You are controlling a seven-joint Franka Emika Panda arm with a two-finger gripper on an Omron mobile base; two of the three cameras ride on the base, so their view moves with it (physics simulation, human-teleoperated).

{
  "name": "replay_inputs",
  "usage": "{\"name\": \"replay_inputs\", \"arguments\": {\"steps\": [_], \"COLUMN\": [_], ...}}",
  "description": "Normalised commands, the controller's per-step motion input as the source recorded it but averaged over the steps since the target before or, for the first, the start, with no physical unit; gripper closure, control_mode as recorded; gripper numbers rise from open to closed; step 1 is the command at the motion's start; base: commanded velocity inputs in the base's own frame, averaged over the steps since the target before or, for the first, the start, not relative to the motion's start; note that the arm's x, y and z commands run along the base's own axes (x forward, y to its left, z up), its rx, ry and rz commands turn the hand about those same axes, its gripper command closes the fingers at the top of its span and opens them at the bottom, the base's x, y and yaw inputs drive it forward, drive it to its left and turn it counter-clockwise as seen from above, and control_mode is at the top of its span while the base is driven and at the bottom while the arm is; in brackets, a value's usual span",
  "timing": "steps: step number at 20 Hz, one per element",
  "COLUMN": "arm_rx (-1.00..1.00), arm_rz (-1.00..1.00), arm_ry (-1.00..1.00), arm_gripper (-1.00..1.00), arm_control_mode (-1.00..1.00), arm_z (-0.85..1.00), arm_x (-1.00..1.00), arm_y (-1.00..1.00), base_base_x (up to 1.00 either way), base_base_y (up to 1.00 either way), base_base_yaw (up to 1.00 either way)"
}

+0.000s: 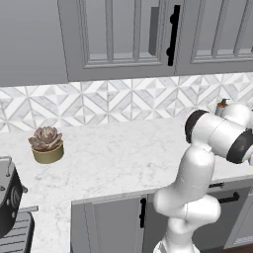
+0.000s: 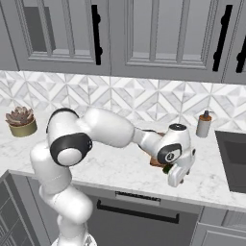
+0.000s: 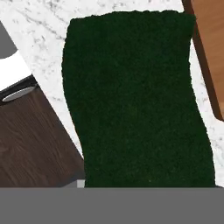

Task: Pick up the sponge from the counter and clean the cutting board by briefly scrubbing or pressing down on the cutting board. Once finished, release the sponge.

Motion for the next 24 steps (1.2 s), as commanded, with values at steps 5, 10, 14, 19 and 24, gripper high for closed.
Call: {"name": "replay_inputs", "arguments": {"steps": [5, 10, 14, 19, 24], "arm_rx": [-0.06, -0.12, 0.11, 0.30, 0.33], "arm_rz": [0.06, 0.05, 0.00, 0.08, 0.04], "arm_ry": [0.00, 0.00, 0.00, 0.00, 0.01], "arm_gripper": [1.00, 1.00, 1.00, 1.00, 1.00], "arm_control_mode": [-1.00, -1.00, -1.00, -1.00, -1.00], "arm_z": [0.77, 0.39, 0.02, -0.28, -0.36], "arm_x": [-0.18, 0.06, 0.33, 0.89, 0.73], "arm_y": [0.52, 0.77, 1.00, 1.00, 0.67], "base_base_x": [0.00, 0.00, 0.00, 0.00, 0.00], "base_base_y": [0.00, 0.00, 0.00, 0.00, 0.00], "base_base_yaw": [0.00, 0.00, 0.00, 0.00, 0.00]}}
